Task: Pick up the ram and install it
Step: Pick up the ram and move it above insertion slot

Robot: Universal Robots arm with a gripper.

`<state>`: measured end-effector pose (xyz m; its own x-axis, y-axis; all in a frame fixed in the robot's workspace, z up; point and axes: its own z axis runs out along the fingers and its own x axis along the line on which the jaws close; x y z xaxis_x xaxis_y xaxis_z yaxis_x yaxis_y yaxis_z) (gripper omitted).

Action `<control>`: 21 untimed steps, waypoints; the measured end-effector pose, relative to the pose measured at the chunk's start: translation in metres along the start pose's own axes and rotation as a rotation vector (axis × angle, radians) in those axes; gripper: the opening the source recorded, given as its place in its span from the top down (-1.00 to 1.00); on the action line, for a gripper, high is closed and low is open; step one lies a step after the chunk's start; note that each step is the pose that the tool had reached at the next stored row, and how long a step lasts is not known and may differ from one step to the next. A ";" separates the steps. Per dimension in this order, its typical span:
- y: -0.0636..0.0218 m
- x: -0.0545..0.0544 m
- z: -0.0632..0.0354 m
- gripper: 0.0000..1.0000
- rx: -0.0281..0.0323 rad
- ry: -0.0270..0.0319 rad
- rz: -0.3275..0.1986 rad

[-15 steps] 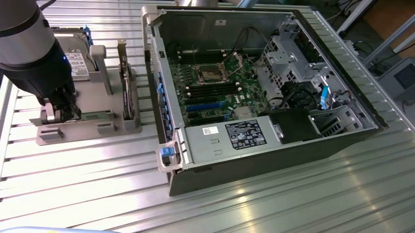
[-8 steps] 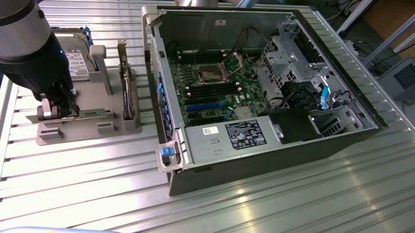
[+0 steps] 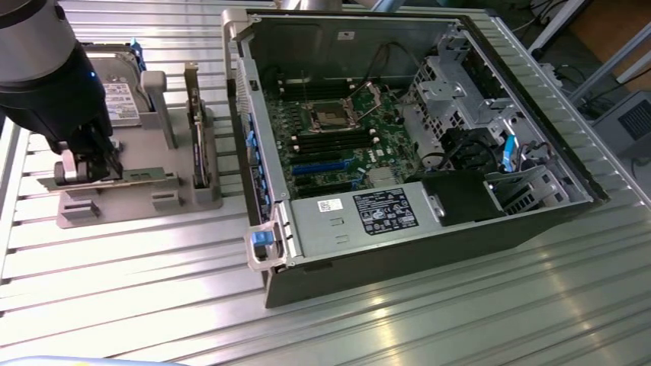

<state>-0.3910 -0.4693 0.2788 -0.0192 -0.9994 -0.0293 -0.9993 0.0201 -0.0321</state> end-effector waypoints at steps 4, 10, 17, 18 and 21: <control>-0.0001 0.000 -0.0030 0.76 0.0000 -0.0001 0.000; -0.0002 0.000 -0.0056 0.76 0.0000 0.0000 0.000; -0.0002 0.000 -0.0082 0.76 0.0002 -0.0001 0.000; -0.0002 0.000 -0.0088 0.76 0.0000 0.0001 0.000; -0.0002 0.000 -0.0094 0.76 -0.0001 0.0004 0.000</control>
<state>-0.3911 -0.4694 0.2883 -0.0191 -0.9994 -0.0288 -0.9993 0.0200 -0.0320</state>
